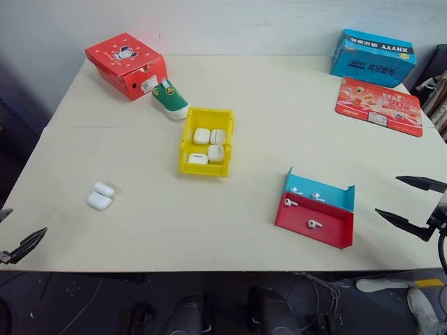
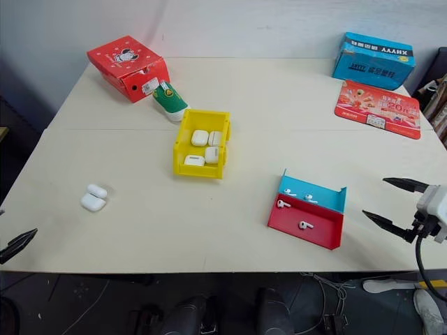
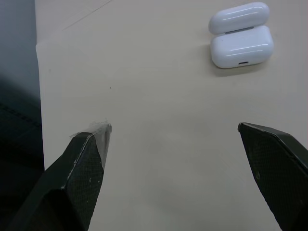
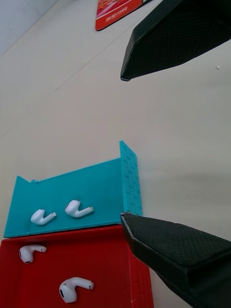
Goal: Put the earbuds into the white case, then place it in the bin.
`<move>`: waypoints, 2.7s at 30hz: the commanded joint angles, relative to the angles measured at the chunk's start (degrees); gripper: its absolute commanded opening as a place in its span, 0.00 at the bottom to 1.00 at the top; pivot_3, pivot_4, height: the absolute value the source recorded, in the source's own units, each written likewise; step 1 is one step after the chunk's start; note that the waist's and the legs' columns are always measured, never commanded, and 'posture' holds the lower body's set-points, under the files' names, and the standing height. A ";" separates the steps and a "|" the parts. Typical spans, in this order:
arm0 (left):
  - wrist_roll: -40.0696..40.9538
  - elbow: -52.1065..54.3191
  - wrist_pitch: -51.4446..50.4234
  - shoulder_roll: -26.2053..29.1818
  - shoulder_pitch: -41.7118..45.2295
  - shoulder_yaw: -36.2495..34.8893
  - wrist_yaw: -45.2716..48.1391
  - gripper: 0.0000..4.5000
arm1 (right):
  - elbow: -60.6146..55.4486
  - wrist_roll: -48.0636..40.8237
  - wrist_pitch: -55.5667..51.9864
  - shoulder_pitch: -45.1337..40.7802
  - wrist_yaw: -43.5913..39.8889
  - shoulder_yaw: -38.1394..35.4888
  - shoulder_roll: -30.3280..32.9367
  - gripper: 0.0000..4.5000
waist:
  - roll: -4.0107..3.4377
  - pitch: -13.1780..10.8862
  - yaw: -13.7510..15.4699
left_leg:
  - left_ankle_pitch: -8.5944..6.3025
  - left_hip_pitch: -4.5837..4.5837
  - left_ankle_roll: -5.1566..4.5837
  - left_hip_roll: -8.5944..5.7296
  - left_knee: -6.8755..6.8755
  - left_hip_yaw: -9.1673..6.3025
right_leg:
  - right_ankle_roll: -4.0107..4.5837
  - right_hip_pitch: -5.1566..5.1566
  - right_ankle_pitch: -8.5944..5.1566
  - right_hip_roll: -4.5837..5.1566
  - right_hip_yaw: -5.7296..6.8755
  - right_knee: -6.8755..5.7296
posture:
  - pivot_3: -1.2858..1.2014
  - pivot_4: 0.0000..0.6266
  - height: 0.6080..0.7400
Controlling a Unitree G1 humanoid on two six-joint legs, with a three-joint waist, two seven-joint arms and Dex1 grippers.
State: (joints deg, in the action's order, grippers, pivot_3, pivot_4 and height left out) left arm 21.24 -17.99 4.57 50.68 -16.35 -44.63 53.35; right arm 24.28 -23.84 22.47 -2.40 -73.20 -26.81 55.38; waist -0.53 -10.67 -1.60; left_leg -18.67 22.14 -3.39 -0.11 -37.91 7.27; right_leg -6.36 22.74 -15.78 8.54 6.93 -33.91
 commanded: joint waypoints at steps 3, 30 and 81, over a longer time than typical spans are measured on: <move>1.25 3.60 -1.45 -0.29 -1.16 -0.99 -0.22 0.99 | 0.36 -1.55 -2.70 -0.39 1.94 -1.20 -1.07 1.00 | 0.00 0.00 0.00 | 0.01 -0.01 0.01 0.00 0.00 0.00 | 0.00 0.00 0.00 0.00 -0.01 -0.02 | 0.52 0.24 1.00; 6.23 11.97 -46.71 20.20 -2.26 -2.63 7.15 0.99 | -19.43 -13.19 -0.93 -5.50 -9.92 8.04 -19.53 1.00 | 0.58 0.16 1.07 | 0.03 -0.03 0.06 -0.09 -0.06 -0.13 | 0.03 -0.01 -0.02 0.06 0.05 -0.23 | 0.52 0.24 1.00; -10.02 5.85 -77.10 9.95 57.37 57.98 -8.91 0.99 | -28.84 -12.08 -6.03 0.38 -1.66 8.62 -18.39 1.00 | 0.52 -0.12 1.61 | 0.46 -0.01 0.08 0.33 -0.98 0.48 | 0.32 0.62 -0.40 -0.39 -0.67 -1.86 | 0.52 0.24 1.00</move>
State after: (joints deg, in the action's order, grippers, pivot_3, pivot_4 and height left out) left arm 12.16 -11.84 -71.78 60.87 40.53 13.63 44.98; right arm -2.30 -34.69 16.27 -2.61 -75.34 -16.57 36.23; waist -0.01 -10.79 0.01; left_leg -18.24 22.13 -3.24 0.21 -38.90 7.75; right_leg -6.04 23.36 -16.18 8.18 6.26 -35.79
